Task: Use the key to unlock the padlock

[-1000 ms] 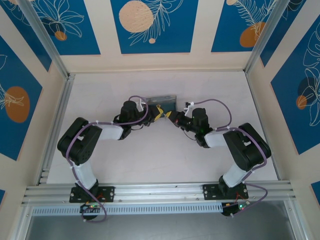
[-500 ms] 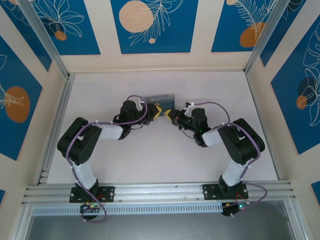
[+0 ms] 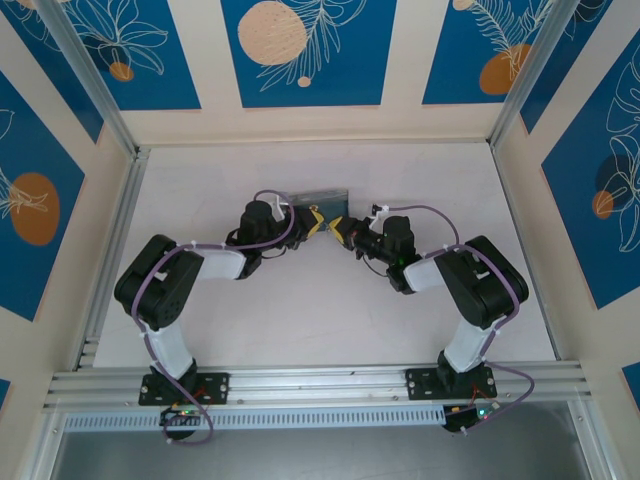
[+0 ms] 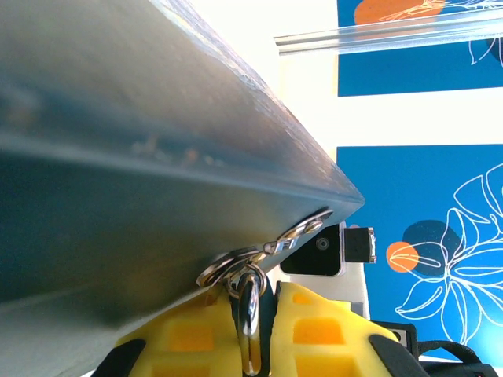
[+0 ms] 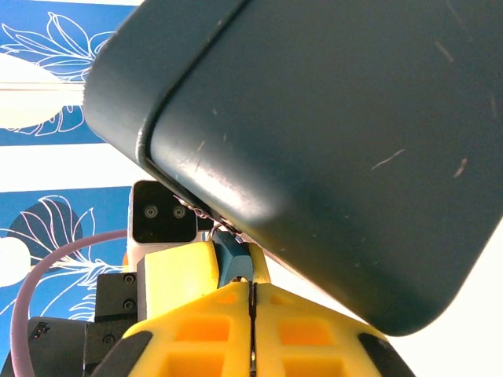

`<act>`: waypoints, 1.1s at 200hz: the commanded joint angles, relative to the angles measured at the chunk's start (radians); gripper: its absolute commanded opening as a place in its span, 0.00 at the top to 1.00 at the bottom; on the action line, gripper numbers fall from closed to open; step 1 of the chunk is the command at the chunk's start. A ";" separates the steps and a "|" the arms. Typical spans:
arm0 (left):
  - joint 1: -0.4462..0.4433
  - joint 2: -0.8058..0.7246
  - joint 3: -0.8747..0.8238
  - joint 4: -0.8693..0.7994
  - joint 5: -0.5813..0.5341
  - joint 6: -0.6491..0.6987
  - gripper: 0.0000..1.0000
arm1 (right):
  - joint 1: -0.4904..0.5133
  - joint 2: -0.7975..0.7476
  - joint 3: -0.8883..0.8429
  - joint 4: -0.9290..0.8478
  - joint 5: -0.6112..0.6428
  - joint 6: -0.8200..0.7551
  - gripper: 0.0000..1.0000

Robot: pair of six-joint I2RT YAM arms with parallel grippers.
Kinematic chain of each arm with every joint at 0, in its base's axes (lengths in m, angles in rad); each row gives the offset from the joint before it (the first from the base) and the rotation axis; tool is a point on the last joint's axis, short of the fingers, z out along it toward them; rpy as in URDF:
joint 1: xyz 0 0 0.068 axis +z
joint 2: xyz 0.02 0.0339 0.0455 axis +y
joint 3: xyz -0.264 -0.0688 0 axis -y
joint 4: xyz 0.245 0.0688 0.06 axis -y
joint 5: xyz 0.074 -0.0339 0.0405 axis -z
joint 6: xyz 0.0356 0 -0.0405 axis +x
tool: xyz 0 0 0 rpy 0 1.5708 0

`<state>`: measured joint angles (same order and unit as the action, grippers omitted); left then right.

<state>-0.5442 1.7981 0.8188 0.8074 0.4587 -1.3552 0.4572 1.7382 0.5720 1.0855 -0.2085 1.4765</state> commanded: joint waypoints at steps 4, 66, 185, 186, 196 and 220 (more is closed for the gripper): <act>-0.052 0.009 0.023 0.021 0.123 0.008 1.00 | 0.051 -0.004 0.028 0.123 -0.085 0.007 0.83; -0.052 0.009 0.027 0.021 0.124 0.008 1.00 | 0.043 -0.008 0.004 0.120 -0.101 -0.023 1.00; -0.050 0.007 0.042 0.007 0.154 0.020 1.00 | 0.003 -0.169 0.036 -0.276 -0.161 -0.489 1.00; -0.051 0.007 0.042 0.007 0.155 0.021 1.00 | 0.002 -0.169 0.036 -0.273 -0.162 -0.486 1.00; -0.052 0.008 0.039 0.004 0.159 0.028 1.00 | 0.000 -0.166 0.037 -0.253 -0.169 -0.457 1.00; -0.050 -0.001 0.029 0.003 0.181 0.049 1.00 | -0.010 -0.160 0.023 -0.190 -0.175 -0.372 1.00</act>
<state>-0.5560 1.7981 0.8238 0.7868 0.5507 -1.3468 0.4324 1.5913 0.5747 0.8009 -0.2832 1.0550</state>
